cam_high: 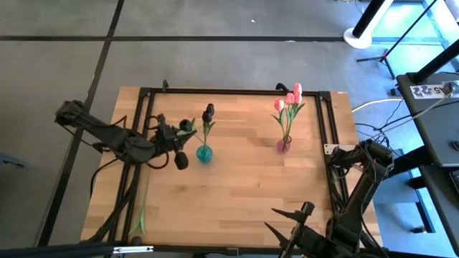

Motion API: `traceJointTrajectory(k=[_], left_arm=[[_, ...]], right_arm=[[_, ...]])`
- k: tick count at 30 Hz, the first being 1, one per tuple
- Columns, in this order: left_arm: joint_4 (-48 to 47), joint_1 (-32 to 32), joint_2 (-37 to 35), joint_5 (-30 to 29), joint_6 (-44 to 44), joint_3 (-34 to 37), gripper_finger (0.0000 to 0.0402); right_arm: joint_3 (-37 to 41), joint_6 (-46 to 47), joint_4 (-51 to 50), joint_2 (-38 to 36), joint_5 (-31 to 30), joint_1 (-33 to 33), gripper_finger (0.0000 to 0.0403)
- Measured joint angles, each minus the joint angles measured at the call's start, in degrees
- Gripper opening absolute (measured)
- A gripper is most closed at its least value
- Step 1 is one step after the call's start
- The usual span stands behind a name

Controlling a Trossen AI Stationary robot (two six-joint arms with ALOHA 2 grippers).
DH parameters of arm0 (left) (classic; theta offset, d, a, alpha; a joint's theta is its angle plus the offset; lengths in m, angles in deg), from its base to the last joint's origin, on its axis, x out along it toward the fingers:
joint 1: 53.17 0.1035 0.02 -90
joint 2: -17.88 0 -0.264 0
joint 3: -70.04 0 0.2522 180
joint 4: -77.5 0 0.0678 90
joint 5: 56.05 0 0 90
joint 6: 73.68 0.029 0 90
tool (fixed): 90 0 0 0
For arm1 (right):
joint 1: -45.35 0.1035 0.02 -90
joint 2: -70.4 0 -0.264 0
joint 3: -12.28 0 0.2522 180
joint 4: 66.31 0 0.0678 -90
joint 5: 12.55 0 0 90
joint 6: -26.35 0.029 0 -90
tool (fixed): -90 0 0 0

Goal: Sort flowers into vase by color
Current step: Put the black tulip into the blue vase

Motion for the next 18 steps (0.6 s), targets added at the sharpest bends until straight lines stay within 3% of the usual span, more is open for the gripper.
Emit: traceJointTrajectory(k=[18], left_arm=[[-4.0, 0.33, 0.21, 6.65, -5.93, 0.02, 0.001]], right_arm=[[0.02, 0.4, -0.22, 0.0, 0.48, 0.08, 0.0205]])
